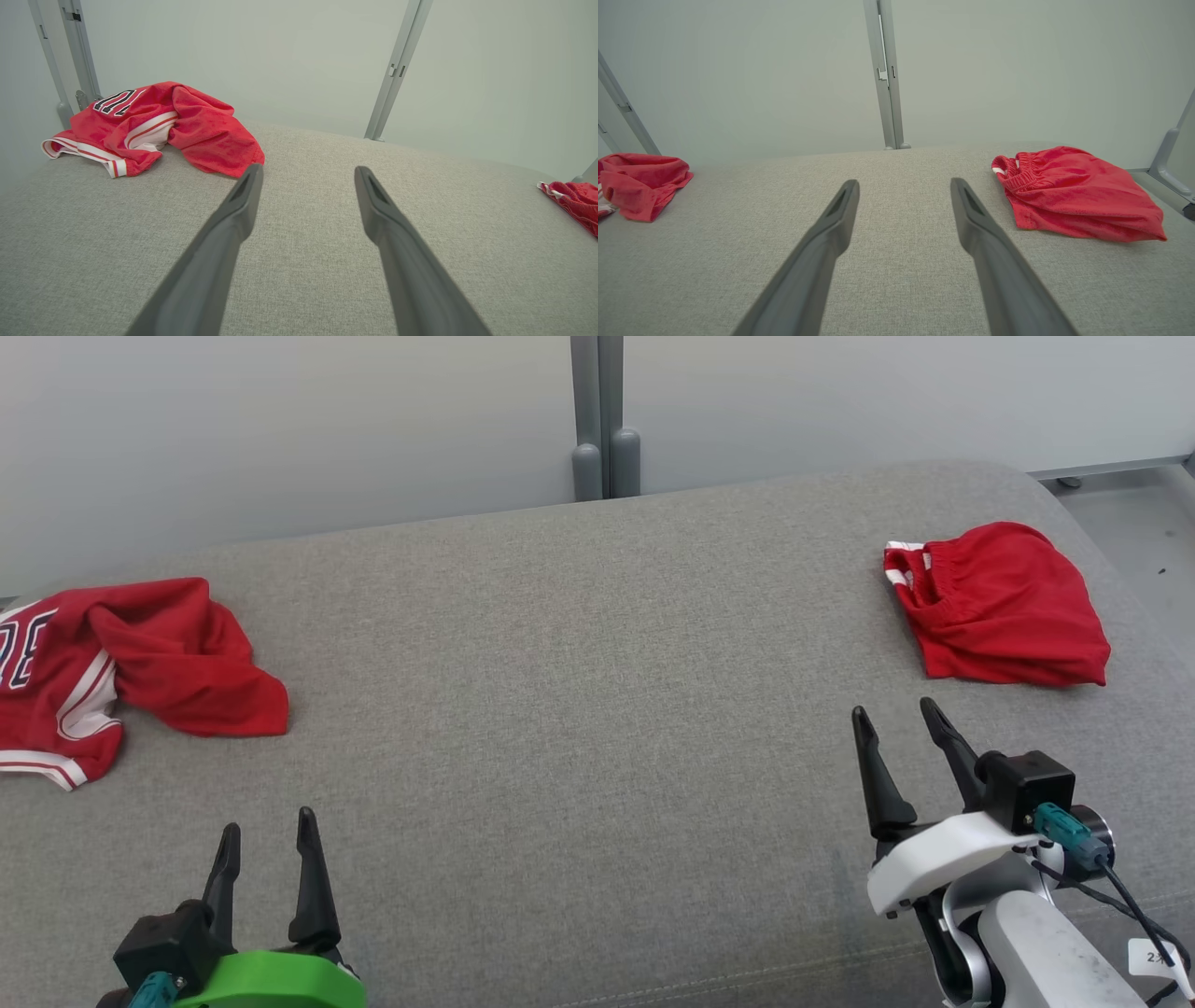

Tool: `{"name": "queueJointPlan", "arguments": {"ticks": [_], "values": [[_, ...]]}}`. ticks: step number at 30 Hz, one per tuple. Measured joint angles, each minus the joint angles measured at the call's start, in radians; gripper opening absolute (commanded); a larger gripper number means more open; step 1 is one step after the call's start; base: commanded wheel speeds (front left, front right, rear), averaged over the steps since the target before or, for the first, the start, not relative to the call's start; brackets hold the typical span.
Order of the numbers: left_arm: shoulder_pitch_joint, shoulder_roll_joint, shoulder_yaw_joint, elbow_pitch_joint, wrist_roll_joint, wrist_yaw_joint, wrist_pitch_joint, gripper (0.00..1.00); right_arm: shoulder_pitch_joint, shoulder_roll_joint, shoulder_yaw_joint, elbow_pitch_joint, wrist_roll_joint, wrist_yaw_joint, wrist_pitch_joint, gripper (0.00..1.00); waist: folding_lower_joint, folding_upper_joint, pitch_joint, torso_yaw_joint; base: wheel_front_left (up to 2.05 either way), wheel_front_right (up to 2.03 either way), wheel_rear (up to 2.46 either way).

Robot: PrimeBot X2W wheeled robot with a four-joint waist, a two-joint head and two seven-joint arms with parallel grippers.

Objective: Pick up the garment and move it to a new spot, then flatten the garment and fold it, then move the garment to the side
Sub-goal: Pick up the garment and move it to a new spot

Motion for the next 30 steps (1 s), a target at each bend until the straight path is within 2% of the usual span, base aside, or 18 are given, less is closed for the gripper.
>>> {"name": "queueJointPlan", "arguments": {"ticks": [22,30], "values": [[0.003,-0.003,-0.002,-0.006,0.007,0.0,0.0,1.0,0.019,0.02,-0.039,-0.027,-0.035,0.0,0.0,1.0,0.0,0.0,0.011,0.017,0.0,0.0,0.0],[0.002,-0.004,-0.016,-0.005,0.015,0.0,0.0,1.0,0.038,0.02,-0.059,-0.042,-0.041,0.0,0.0,1.0,0.0,0.0,0.014,0.063,0.0,0.0,0.0]]}}
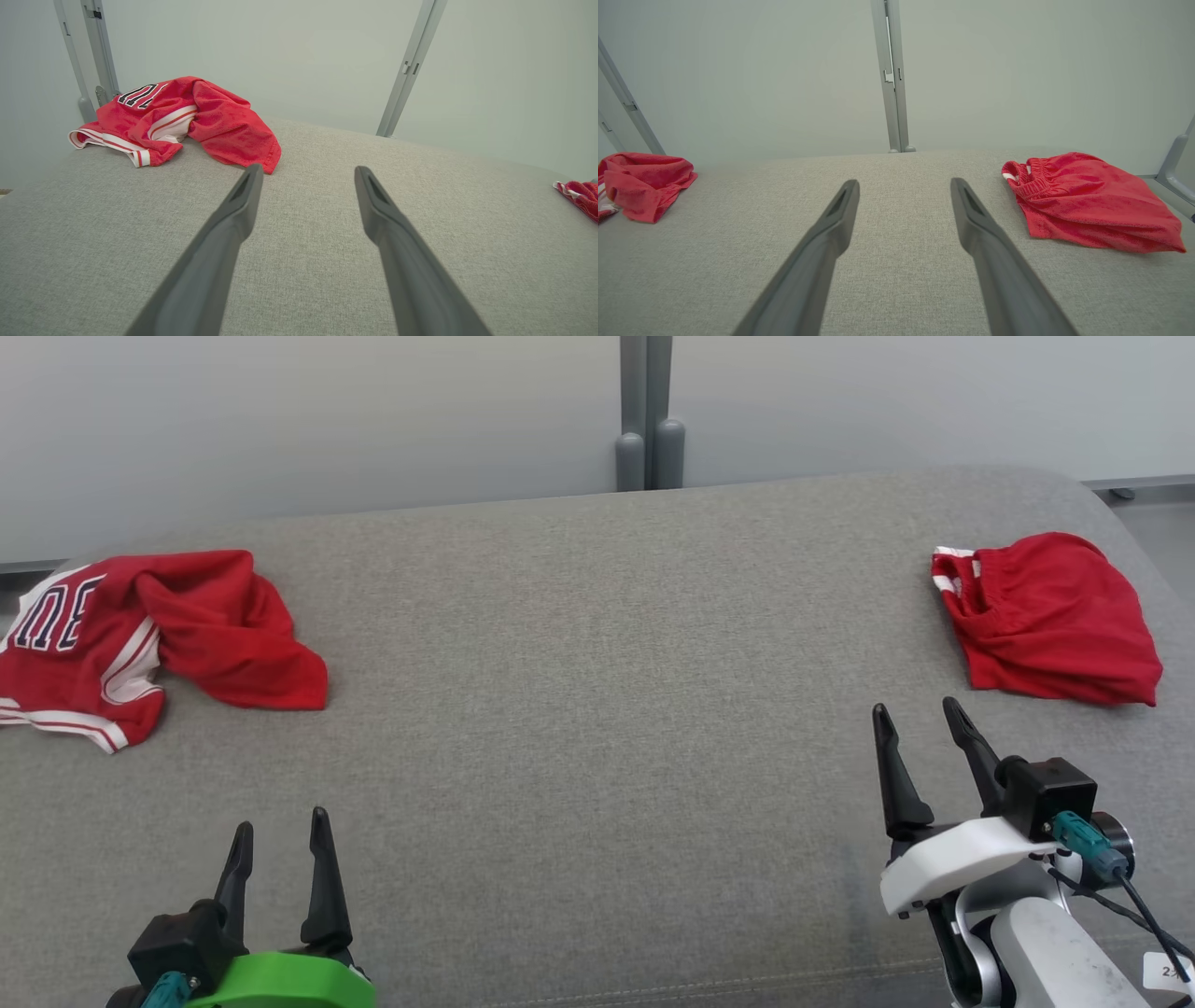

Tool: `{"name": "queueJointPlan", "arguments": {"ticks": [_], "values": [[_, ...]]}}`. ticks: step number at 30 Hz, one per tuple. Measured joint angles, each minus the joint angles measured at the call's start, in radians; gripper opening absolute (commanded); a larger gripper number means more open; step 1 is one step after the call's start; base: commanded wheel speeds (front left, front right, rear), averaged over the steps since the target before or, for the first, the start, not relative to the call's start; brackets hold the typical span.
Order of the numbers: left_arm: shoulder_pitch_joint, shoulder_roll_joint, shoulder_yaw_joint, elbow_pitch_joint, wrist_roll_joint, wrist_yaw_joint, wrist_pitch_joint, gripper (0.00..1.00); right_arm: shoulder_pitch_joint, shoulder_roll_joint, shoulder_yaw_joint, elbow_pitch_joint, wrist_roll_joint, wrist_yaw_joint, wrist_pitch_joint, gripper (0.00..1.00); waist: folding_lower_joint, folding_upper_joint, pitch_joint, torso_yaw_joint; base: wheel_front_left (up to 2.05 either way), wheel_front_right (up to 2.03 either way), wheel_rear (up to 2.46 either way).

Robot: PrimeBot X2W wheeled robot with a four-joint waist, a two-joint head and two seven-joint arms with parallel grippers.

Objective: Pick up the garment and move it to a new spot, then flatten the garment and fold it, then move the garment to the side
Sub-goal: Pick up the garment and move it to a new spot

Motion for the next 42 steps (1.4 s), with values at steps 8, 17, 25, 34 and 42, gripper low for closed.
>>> {"name": "queueJointPlan", "arguments": {"ticks": [8,17,25,34,42], "values": [[0.0,-0.002,0.039,-0.015,0.003,0.0,0.0,1.0,-0.002,0.013,0.044,-0.006,-0.003,0.012,0.0,1.0,0.0,0.0,-0.002,0.089,0.0,0.0,0.0],[0.003,-0.002,0.065,-0.033,0.02,0.0,0.0,1.0,-0.01,0.028,0.08,0.003,-0.004,0.037,0.0,1.0,0.0,0.0,-0.009,0.209,0.0,0.0,0.0],[0.007,-0.002,0.029,-0.015,0.023,0.0,0.0,1.0,-0.01,0.03,0.063,0.011,-0.004,0.035,0.0,1.0,0.0,0.0,-0.016,0.307,0.0,0.0,0.0],[0.023,-0.002,0.024,-0.007,0.025,0.0,0.0,1.0,-0.008,0.037,0.068,0.012,-0.012,0.034,0.0,1.0,0.0,0.0,-0.022,0.403,0.0,0.0,0.0],[0.027,-0.002,0.012,-0.005,0.025,0.0,0.0,1.0,-0.008,0.035,0.069,0.011,-0.021,0.027,0.001,1.0,0.0,0.0,-0.005,0.389,0.0,0.0,0.0]]}}
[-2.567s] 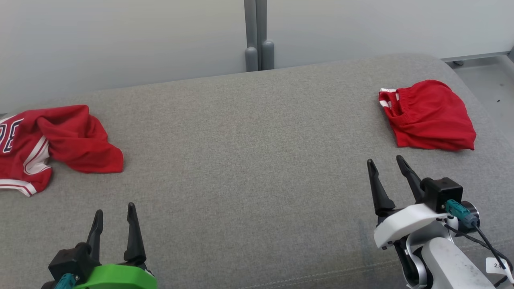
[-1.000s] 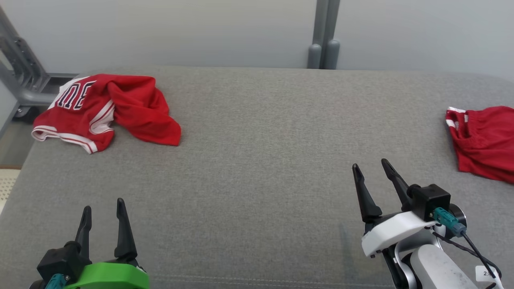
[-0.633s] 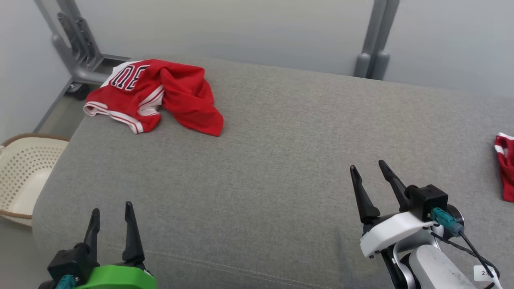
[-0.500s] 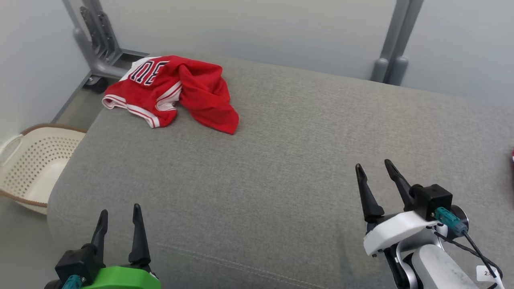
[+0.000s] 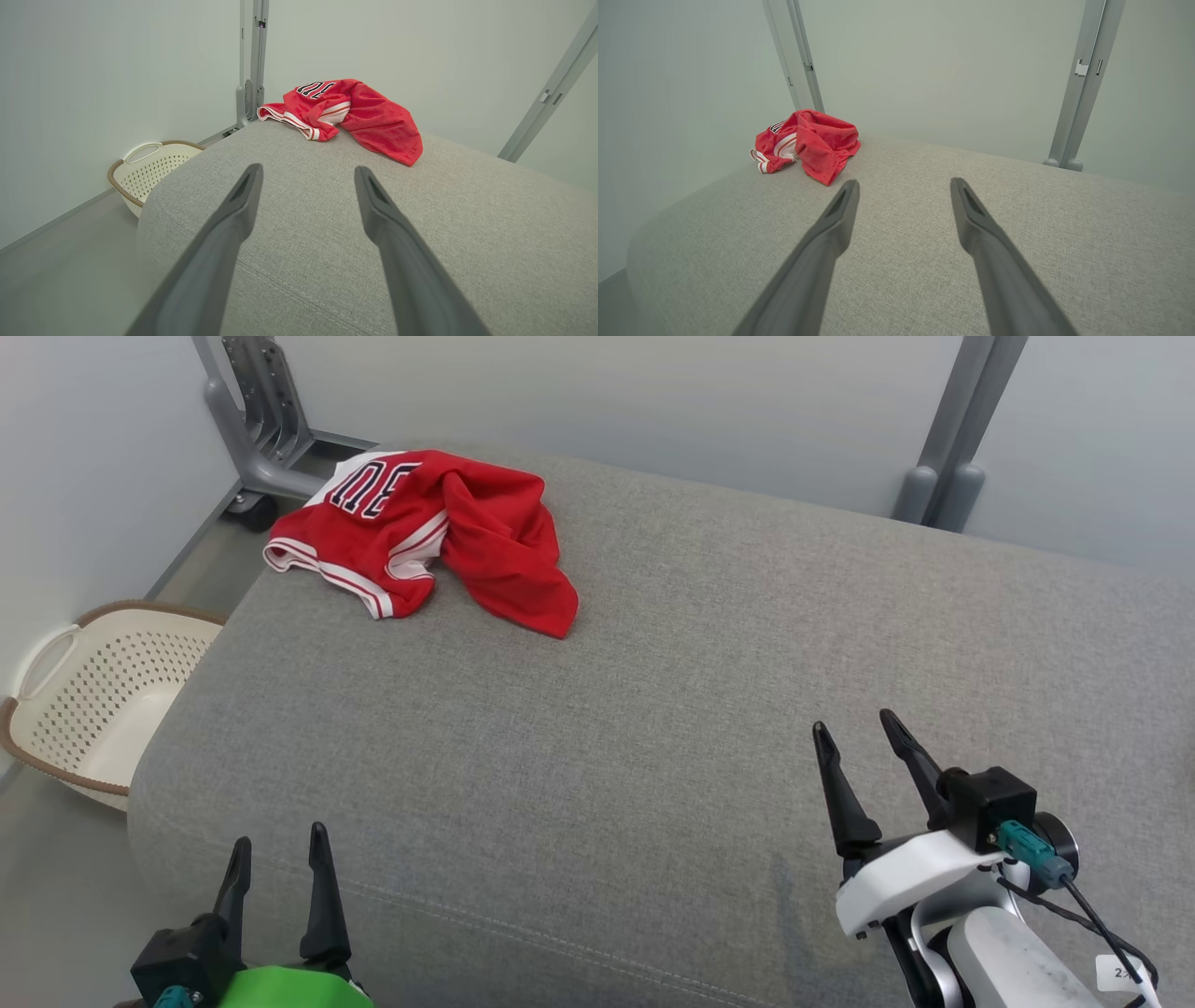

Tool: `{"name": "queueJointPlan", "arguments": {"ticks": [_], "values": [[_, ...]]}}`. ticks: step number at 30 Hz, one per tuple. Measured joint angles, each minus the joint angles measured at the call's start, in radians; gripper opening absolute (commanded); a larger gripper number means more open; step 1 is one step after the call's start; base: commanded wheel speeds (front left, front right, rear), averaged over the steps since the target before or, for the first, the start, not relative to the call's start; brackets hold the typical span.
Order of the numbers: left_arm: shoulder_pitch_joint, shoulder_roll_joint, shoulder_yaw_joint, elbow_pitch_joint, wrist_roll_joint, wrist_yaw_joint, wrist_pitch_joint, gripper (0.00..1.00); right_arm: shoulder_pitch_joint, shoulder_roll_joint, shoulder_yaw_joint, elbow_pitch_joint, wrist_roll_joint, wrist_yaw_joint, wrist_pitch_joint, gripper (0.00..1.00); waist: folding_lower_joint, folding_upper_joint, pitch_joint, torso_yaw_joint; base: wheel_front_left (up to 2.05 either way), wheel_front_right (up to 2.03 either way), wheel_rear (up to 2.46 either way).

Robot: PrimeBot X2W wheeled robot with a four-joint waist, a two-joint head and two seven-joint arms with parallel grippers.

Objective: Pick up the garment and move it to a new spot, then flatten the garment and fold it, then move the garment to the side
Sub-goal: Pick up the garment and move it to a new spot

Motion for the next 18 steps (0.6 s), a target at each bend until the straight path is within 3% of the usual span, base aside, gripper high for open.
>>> {"name": "queueJointPlan", "arguments": {"ticks": [8,15,18], "values": [[-0.037,0.0,-0.023,-0.005,-0.035,-0.002,0.0,1.0,-0.034,-0.03,-0.009,-0.029,-0.031,0.0,0.015,1.0,0.0,0.0,0.055,-0.026,0.0,0.0,0.0],[-0.223,-0.003,-0.044,-0.003,-0.126,-0.017,0.024,1.0,-0.092,-0.052,-0.011,-0.067,-0.052,0.0,0.037,1.0,0.0,0.0,0.12,-0.051,0.0,0.0,0.0],[-0.343,-0.006,-0.03,0.021,-0.115,-0.017,0.051,1.0,-0.118,-0.064,-0.008,-0.079,-0.062,0.0,0.051,1.0,0.0,0.0,0.15,-0.065,0.0,0.0,0.0]]}}
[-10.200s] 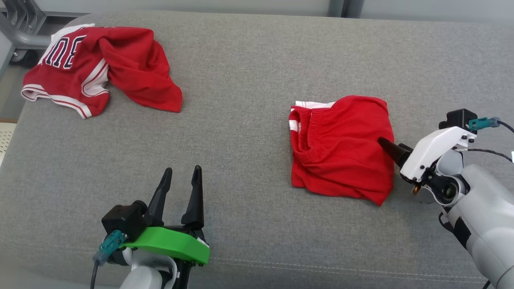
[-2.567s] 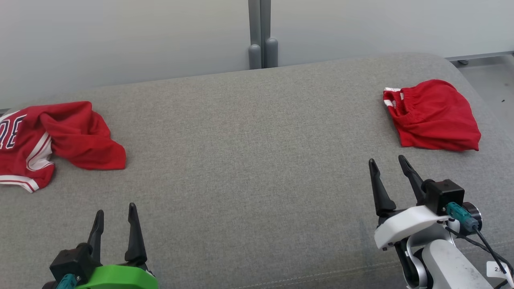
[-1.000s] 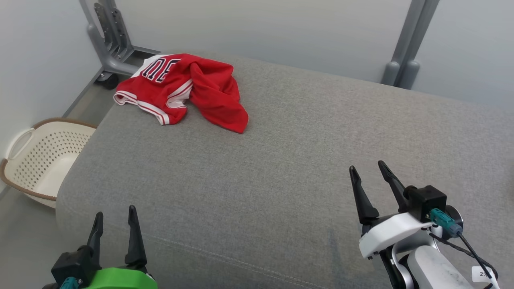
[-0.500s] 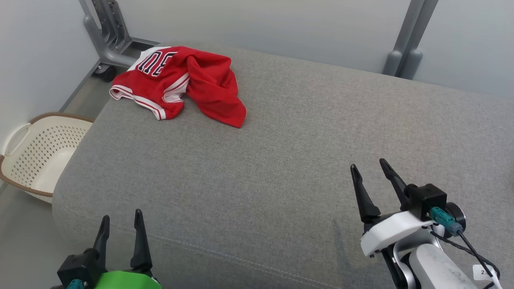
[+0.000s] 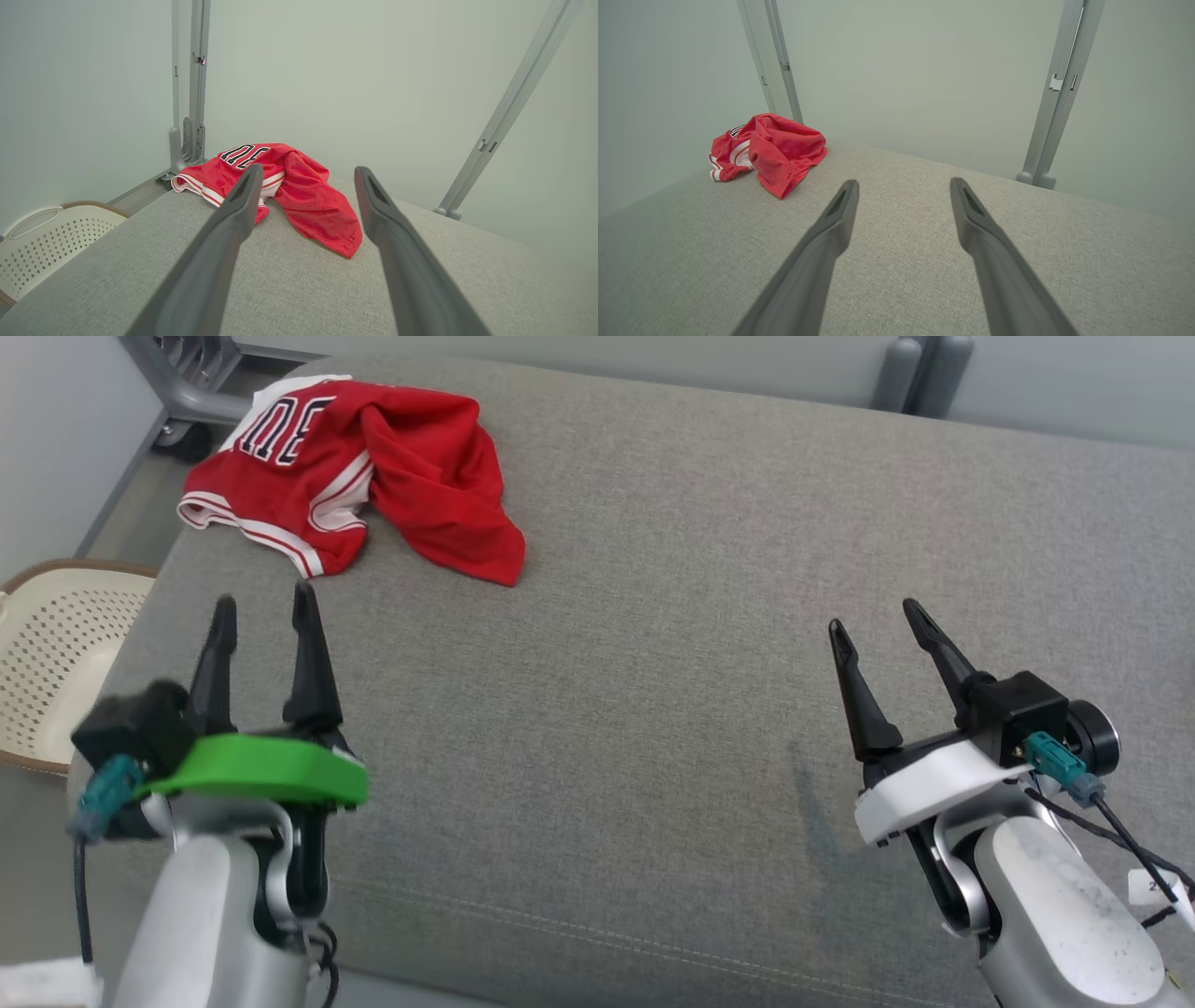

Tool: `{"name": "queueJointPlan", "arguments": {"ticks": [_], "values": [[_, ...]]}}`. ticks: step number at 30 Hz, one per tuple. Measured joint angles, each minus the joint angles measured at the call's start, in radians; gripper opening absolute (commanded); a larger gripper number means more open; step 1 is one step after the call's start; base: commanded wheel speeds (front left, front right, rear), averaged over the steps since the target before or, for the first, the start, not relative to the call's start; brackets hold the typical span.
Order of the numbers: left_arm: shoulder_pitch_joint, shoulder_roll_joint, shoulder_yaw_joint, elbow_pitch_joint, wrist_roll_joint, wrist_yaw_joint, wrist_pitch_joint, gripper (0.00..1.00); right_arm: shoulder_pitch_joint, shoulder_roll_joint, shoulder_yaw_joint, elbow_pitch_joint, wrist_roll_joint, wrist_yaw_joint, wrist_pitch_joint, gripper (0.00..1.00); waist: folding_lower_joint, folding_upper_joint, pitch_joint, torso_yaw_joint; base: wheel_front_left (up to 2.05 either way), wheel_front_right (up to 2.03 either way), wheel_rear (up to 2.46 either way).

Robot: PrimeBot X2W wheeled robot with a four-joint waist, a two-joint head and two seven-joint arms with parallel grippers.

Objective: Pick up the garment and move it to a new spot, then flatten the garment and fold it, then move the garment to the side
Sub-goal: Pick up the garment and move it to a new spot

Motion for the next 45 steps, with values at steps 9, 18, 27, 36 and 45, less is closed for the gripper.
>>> {"name": "queueJointPlan", "arguments": {"ticks": [9,18,27,36,45], "values": [[-0.296,0.003,0.088,0.187,-0.006,0.009,0.141,1.0,-0.086,-0.016,0.017,-0.05,-0.034,0.01,0.038,1.0,0.0,0.0,0.083,-0.074,0.0,0.0,0.0],[-0.459,0.032,0.189,0.363,-0.014,0.016,0.236,1.0,-0.132,-0.036,0.012,-0.103,-0.048,0.01,0.073,1.0,0.0,0.0,0.175,-0.172,0.0,0.0,0.0],[-0.583,0.069,0.298,0.501,0.023,0.018,0.254,1.0,-0.157,-0.054,-0.011,-0.14,-0.049,0.01,0.078,1.0,0.0001,0.0,0.286,-0.26,0.0,0.0,0.0],[-0.654,0.041,0.316,0.645,0.085,0.018,0.236,1.0,-0.175,-0.061,-0.029,-0.147,-0.05,0.009,0.075,1.0,0.0001,0.0,0.387,-0.308,0.0,0.0,0.0],[-0.693,0.045,0.355,0.743,0.149,0.018,0.18,0.1,-0.184,-0.06,-0.029,-0.137,-0.05,0.009,0.063,1.0,0.0001,0.0,0.401,-0.31,0.0,0.0,0.0]]}}
